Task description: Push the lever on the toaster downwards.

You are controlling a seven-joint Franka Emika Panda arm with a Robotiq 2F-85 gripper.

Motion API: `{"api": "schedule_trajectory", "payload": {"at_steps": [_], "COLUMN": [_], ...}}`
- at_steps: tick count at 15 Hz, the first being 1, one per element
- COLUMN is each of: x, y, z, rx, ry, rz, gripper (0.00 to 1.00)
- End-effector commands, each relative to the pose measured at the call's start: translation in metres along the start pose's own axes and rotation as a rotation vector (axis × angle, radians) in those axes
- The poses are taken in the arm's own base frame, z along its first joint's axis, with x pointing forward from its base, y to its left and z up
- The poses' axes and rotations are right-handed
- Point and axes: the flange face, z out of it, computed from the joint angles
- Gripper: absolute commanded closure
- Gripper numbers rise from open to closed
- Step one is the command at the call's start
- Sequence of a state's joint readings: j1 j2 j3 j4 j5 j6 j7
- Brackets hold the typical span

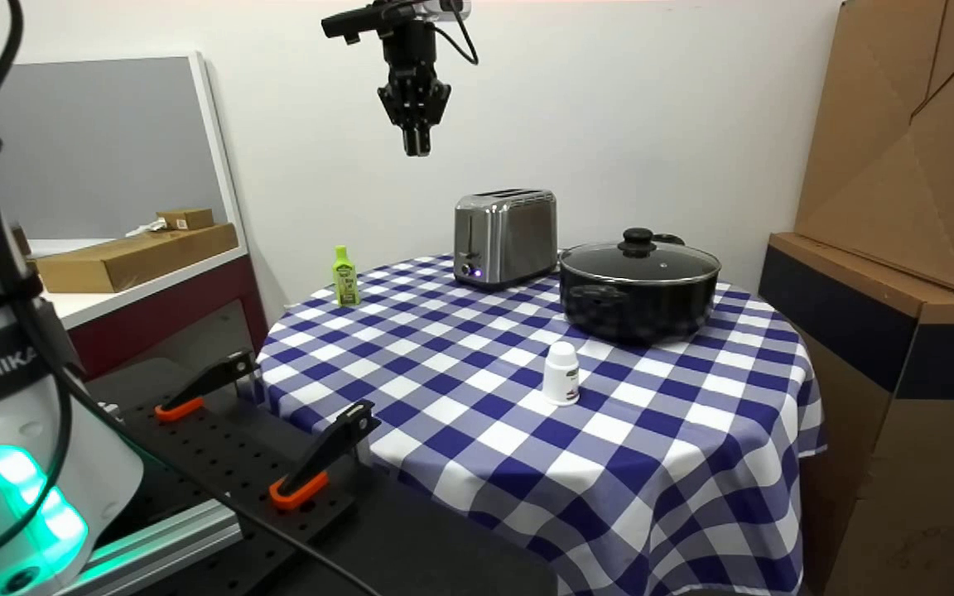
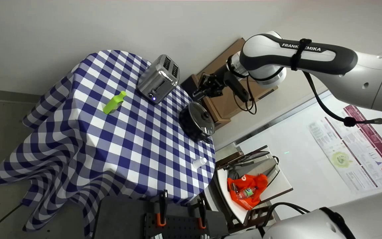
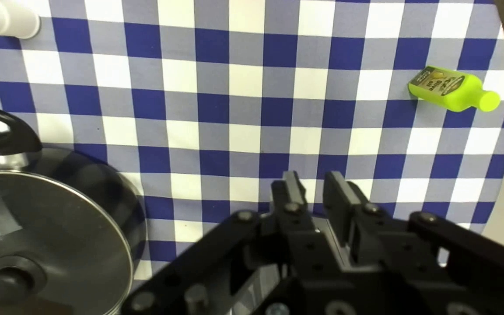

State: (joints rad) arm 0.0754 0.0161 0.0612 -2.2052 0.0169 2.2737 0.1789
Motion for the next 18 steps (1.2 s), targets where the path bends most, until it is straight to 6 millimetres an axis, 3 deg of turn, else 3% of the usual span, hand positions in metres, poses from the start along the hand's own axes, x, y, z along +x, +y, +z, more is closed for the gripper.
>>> {"api": "schedule_trajectory", "payload": {"at_steps": [1,7,12,18], "x": [-0.01,-0.006,-0.007,-0.003], "y": [0.009,0.028,0.059,0.059], "z": [-0.011,-0.021,-0.034,-0.026], "rx": [0.027,0.067,0.035,0.045], "ry": [0.025,0.056,0.054,0.021], "rz": [0.069,0.151,0.173,0.178], "gripper": [0.45,0.01,0.0,0.0]}}
